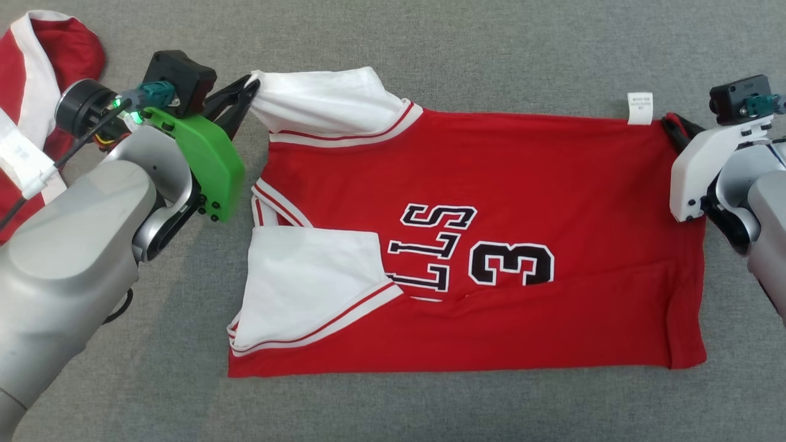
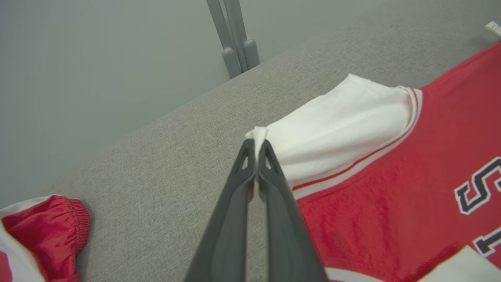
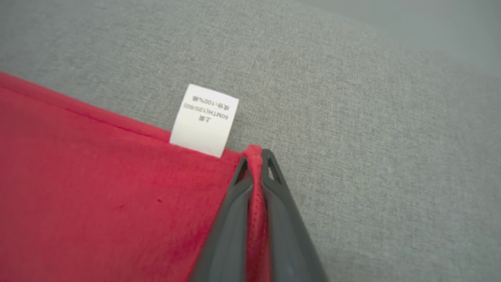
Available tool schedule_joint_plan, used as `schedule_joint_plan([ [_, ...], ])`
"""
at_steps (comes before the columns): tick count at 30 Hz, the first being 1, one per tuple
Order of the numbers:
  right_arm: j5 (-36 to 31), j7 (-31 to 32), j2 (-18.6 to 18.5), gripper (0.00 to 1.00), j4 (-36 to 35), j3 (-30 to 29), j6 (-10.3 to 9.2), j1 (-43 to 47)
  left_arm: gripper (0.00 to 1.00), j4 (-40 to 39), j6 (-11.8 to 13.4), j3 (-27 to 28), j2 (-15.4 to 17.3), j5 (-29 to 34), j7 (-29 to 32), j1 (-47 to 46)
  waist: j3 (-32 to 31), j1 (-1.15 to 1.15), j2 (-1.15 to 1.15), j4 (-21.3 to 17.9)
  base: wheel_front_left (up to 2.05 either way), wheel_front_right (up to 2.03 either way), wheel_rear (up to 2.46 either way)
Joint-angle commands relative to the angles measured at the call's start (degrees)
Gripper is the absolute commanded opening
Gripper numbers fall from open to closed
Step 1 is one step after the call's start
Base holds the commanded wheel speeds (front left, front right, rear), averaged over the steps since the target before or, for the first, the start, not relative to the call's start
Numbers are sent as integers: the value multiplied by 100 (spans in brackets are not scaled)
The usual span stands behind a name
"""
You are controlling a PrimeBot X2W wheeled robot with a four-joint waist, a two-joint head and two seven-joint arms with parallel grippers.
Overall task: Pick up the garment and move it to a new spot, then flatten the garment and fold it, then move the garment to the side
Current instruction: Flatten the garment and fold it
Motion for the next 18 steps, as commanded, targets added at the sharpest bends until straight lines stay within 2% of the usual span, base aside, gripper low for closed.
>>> schedule_joint_plan([
  [1, 16, -154, -53, 0, 29, -3, -19, -155, 0, 86, 24, 65, 12, -34, -73, -38, 21, 0, 0, -9, 0, 0, 0],
  [7, -206, -791, 40, 0, 251, -21, -19, -482, 0, 621, 64, 204, -176, 66, -396, -371, 97, 0, 0, -21, 0, 0, 0],
  [13, -142, -1274, 233, 0, 368, 45, -17, -482, 0, 1112, -58, 220, -435, 82, -727, -444, 0, 0, 0, -27, 0, 0, 0],
  [18, 99, -1426, 226, 0, 308, 164, -16, -148, 0, 1248, -220, 87, -504, 67, -866, -124, -305, 0, 0, 58, 0, 0, 0],
])
